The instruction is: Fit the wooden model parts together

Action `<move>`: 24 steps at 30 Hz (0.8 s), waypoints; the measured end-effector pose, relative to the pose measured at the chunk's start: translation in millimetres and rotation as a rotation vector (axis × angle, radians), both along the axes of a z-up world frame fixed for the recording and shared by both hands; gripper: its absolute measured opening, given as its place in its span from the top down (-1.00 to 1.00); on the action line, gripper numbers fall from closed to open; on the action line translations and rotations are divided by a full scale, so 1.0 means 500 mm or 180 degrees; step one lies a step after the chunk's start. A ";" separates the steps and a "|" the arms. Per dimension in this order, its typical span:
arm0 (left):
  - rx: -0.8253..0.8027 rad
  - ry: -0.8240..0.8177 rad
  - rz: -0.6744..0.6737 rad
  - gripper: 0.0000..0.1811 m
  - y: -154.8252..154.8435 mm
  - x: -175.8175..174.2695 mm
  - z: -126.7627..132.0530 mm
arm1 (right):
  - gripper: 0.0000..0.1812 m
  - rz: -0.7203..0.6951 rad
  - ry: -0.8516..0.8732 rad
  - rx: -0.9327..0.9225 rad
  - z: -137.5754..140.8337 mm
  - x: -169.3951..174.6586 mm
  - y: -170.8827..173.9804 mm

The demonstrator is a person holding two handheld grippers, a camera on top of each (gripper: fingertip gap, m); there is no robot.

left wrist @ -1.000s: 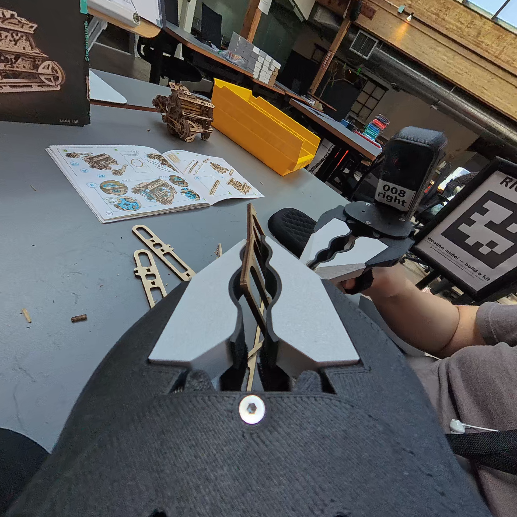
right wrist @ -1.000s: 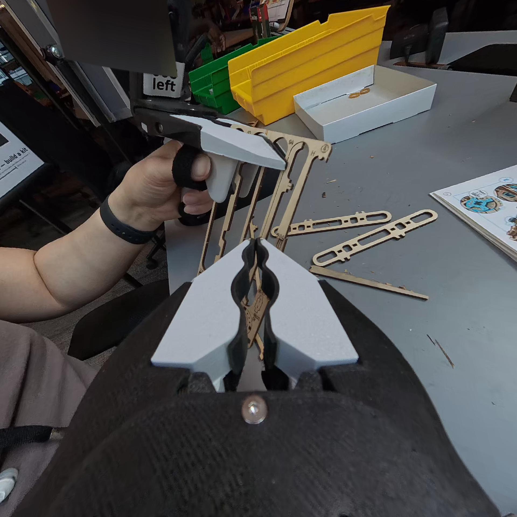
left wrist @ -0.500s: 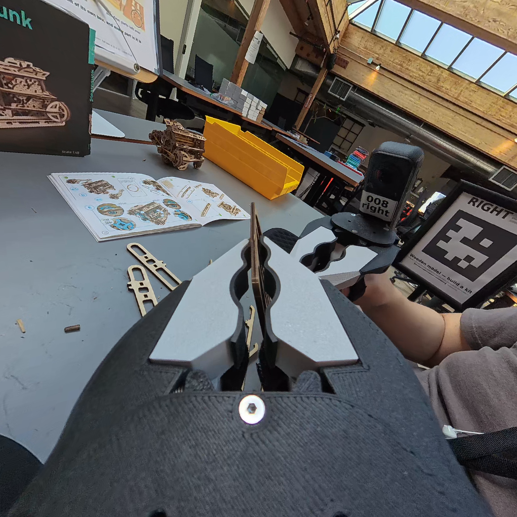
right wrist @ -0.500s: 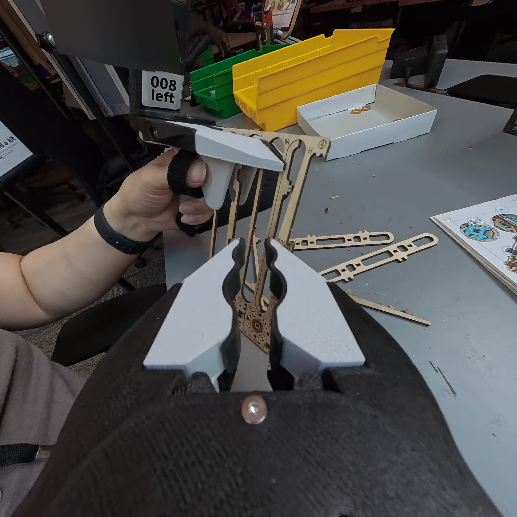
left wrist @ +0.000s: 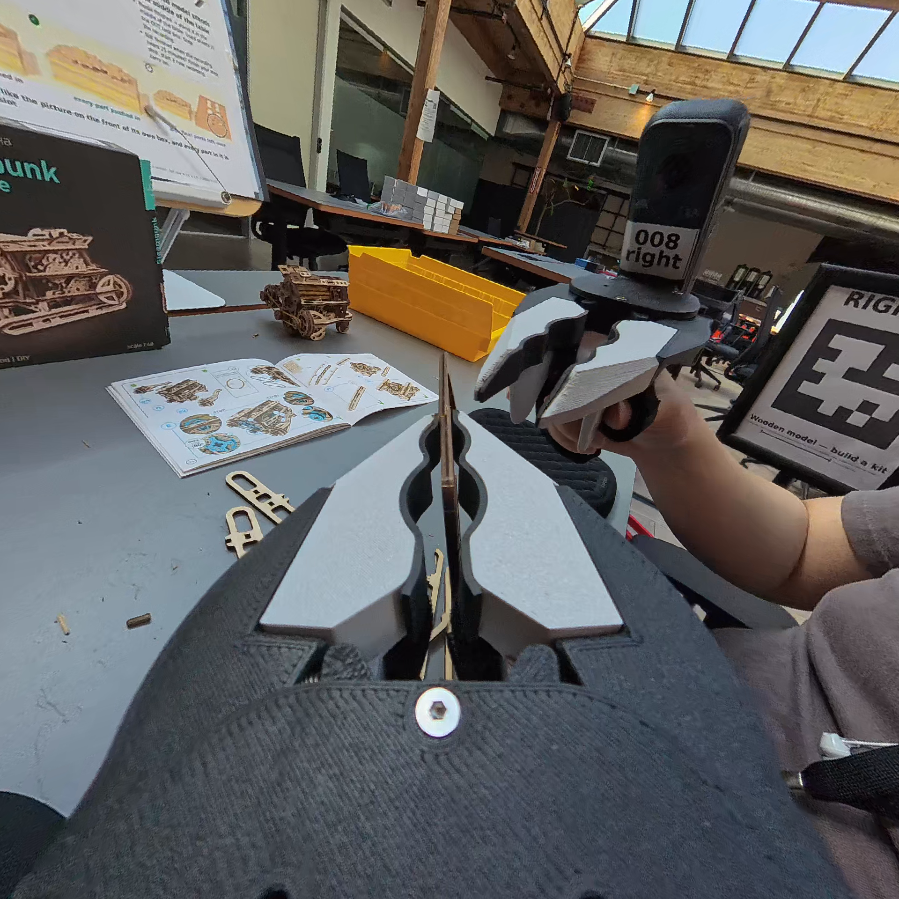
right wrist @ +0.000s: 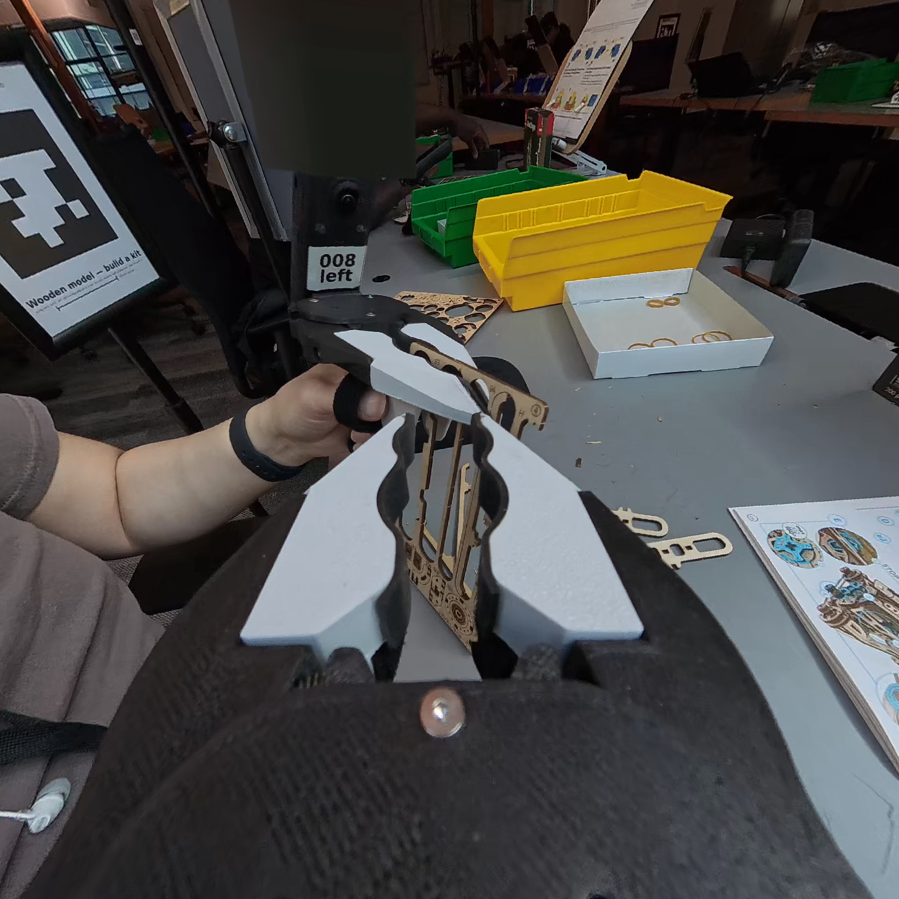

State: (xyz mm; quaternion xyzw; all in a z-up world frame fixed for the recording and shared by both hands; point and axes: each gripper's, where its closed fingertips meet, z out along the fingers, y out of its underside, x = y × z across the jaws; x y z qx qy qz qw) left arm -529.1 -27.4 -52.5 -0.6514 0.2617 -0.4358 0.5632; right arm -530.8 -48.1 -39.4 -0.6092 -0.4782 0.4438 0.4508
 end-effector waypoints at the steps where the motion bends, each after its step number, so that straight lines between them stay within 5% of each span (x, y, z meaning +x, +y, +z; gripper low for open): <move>1: 0.0044 0.0045 0.0011 1.00 -0.003 0.003 0.002 | 0.75 -0.0024 -0.0031 -0.0026 -0.004 -0.003 0.005; 14: 0.0102 -0.0001 0.0172 1.00 -0.008 0.004 -0.001 | 0.71 -0.0418 -0.0358 0.0400 -0.039 -0.012 0.005; 21: -0.0130 -0.0518 0.0107 1.00 -0.008 -0.021 0.014 | 0.65 -0.0308 0.0256 0.0283 -0.006 0.019 -0.010; 24: -0.0174 -0.0678 -0.0021 1.00 -0.012 -0.024 0.020 | 0.68 -0.0188 0.0411 -0.0225 -0.036 0.041 0.013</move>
